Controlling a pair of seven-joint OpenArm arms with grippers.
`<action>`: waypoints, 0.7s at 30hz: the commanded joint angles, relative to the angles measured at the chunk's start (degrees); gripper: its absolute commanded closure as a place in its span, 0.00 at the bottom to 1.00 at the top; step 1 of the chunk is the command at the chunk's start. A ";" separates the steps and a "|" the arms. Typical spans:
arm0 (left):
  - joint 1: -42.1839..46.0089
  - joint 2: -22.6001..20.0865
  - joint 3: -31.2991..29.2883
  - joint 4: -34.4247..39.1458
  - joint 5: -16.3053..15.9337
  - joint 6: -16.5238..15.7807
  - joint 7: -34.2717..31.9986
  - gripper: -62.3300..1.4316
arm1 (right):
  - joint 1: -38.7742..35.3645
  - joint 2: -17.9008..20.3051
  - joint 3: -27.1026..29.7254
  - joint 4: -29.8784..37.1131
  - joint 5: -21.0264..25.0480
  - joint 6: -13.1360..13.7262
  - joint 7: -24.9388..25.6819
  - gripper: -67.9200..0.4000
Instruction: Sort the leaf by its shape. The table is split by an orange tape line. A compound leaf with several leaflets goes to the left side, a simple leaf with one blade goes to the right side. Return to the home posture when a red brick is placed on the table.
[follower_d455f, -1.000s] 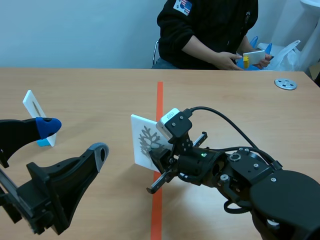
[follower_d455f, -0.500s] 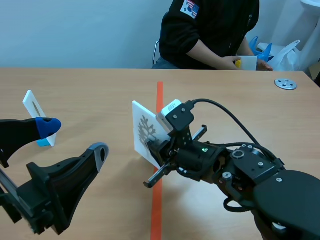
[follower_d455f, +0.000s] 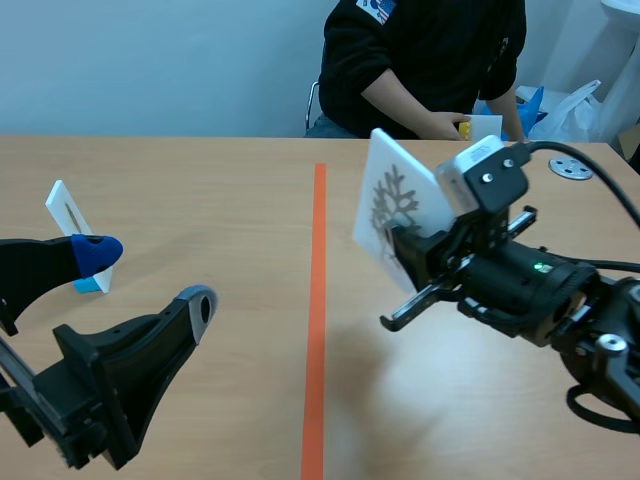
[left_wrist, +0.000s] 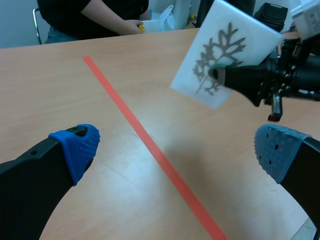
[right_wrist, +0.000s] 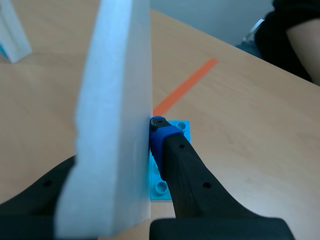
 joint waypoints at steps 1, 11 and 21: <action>-0.17 0.13 -0.35 0.33 -0.37 -0.11 -0.59 0.00 | -0.24 0.74 2.82 0.37 2.49 -0.13 -0.33 0.96; -0.17 0.11 -0.35 0.33 -0.37 -0.11 -0.59 0.00 | -1.97 1.97 18.84 0.04 8.63 -7.80 -5.92 0.96; -0.17 0.11 -0.35 0.33 -0.37 -0.11 -0.59 0.00 | 3.37 6.43 20.13 -10.19 11.76 -13.09 -5.33 0.96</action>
